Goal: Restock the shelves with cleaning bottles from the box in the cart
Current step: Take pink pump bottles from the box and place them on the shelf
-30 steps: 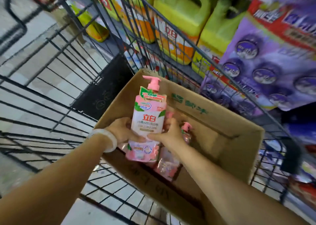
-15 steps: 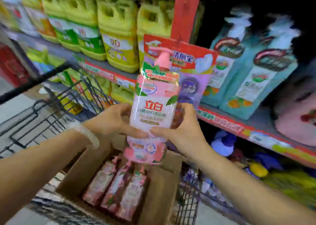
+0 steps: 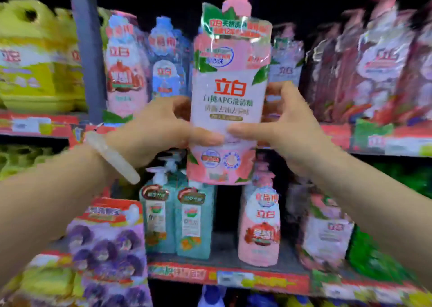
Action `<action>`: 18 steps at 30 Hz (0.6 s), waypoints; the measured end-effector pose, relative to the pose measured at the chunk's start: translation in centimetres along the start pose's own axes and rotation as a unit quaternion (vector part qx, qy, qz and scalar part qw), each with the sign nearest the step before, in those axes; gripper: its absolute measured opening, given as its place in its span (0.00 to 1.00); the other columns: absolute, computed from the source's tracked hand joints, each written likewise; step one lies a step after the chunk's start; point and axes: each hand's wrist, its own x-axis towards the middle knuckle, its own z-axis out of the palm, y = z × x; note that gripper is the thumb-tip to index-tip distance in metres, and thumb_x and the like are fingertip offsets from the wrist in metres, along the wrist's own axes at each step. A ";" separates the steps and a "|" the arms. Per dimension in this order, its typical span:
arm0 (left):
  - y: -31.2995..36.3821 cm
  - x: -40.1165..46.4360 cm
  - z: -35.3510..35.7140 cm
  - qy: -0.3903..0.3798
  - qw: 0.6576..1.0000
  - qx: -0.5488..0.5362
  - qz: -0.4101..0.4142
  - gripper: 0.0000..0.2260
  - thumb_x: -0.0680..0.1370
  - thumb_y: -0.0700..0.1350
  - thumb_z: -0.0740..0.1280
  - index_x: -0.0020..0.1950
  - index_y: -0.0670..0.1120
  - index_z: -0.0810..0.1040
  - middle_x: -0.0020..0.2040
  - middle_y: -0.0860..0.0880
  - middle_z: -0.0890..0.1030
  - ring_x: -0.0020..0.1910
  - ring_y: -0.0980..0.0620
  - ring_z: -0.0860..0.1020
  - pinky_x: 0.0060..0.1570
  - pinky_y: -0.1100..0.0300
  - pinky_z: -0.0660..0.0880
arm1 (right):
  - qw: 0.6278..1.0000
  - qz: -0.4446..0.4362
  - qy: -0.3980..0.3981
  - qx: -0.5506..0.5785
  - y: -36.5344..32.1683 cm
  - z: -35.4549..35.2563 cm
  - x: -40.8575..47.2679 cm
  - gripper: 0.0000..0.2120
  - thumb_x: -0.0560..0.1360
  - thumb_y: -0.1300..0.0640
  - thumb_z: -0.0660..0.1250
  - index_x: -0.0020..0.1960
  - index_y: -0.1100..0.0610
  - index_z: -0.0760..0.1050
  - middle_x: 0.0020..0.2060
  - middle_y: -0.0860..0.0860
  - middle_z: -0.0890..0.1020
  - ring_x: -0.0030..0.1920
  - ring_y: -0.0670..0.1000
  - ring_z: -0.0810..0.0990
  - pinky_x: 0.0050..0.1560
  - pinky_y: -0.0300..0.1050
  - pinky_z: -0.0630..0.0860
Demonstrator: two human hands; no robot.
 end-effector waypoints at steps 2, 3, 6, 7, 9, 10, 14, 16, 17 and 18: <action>2.5 3.2 1.5 -0.005 1.000 -0.014 0.016 0.27 0.61 0.37 0.77 0.60 0.44 0.79 0.54 0.49 0.84 0.52 0.51 0.83 0.49 0.58 0.81 | 1.000 -0.018 0.022 -0.006 -1.3 -2.9 2.5 0.31 0.61 0.67 0.78 0.56 0.54 0.65 0.50 0.52 0.80 0.48 0.51 0.82 0.41 0.47 0.81; 3.6 4.7 2.2 -0.006 1.000 -0.019 0.023 0.24 0.64 0.36 0.76 0.60 0.44 0.79 0.54 0.49 0.84 0.51 0.52 0.83 0.44 0.62 0.80 | 0.999 -0.029 0.028 -0.009 -1.8 -4.2 3.7 0.31 0.62 0.67 0.77 0.58 0.55 0.65 0.49 0.53 0.80 0.47 0.51 0.82 0.38 0.45 0.81; 6.0 8.7 4.4 0.013 0.999 -0.025 0.045 0.18 0.69 0.34 0.73 0.59 0.43 0.79 0.51 0.48 0.84 0.41 0.56 0.81 0.31 0.69 0.75 | 0.997 -0.045 0.045 -0.034 -2.1 -7.2 7.6 0.32 0.64 0.67 0.77 0.62 0.57 0.66 0.51 0.54 0.81 0.48 0.52 0.82 0.38 0.44 0.79; 6.4 9.9 5.0 0.016 0.998 -0.034 0.049 0.17 0.70 0.32 0.71 0.58 0.42 0.79 0.48 0.48 0.84 0.38 0.58 0.82 0.30 0.70 0.75 | 0.997 -0.046 0.048 -0.038 -1.9 -7.9 8.7 0.32 0.64 0.68 0.76 0.63 0.56 0.66 0.51 0.53 0.80 0.49 0.52 0.82 0.40 0.45 0.79; 6.2 12.1 6.4 0.025 0.997 -0.051 0.054 0.17 0.71 0.30 0.70 0.58 0.41 0.79 0.48 0.47 0.83 0.39 0.56 0.83 0.38 0.65 0.80 | 0.997 -0.043 0.052 -0.043 -0.8 -8.8 10.6 0.33 0.65 0.69 0.75 0.65 0.56 0.66 0.49 0.51 0.79 0.52 0.53 0.81 0.43 0.47 0.80; 5.7 13.1 7.0 0.032 0.997 -0.051 0.053 0.18 0.71 0.29 0.70 0.59 0.40 0.78 0.51 0.44 0.83 0.45 0.52 0.83 0.45 0.59 0.81 | 0.997 -0.039 0.050 -0.043 -0.1 -9.1 11.3 0.34 0.66 0.70 0.74 0.67 0.57 0.65 0.48 0.50 0.78 0.51 0.53 0.81 0.43 0.47 0.80; 3.1 15.9 9.3 0.040 0.997 -0.056 0.024 0.19 0.71 0.29 0.70 0.61 0.38 0.77 0.56 0.41 0.81 0.44 0.49 0.80 0.39 0.64 0.79 | 0.998 -0.015 0.041 -0.043 3.7 -9.8 12.7 0.33 0.67 0.73 0.71 0.68 0.58 0.65 0.47 0.49 0.78 0.44 0.48 0.79 0.34 0.36 0.77; 2.2 17.0 10.1 0.039 0.998 -0.036 0.027 0.16 0.72 0.31 0.70 0.60 0.39 0.77 0.52 0.44 0.81 0.33 0.57 0.79 0.29 0.72 0.74 | 0.998 0.000 0.054 -0.030 5.8 -10.3 13.2 0.32 0.68 0.72 0.71 0.69 0.58 0.66 0.53 0.54 0.78 0.47 0.49 0.79 0.38 0.38 0.77; 1.7 17.7 10.5 0.034 0.998 -0.029 0.036 0.15 0.73 0.32 0.70 0.59 0.41 0.77 0.51 0.45 0.81 0.31 0.60 0.78 0.28 0.73 0.74 | 0.998 0.003 0.064 -0.020 6.5 -10.6 13.4 0.31 0.69 0.71 0.71 0.69 0.58 0.66 0.56 0.55 0.78 0.48 0.50 0.79 0.42 0.40 0.77; 1.3 18.4 10.7 0.027 0.998 -0.021 0.046 0.15 0.73 0.33 0.70 0.58 0.42 0.77 0.52 0.46 0.81 0.32 0.61 0.78 0.30 0.71 0.76 | 0.997 -0.002 0.072 -0.020 7.2 -11.0 13.6 0.31 0.70 0.70 0.70 0.70 0.57 0.65 0.58 0.55 0.77 0.50 0.50 0.78 0.46 0.42 0.78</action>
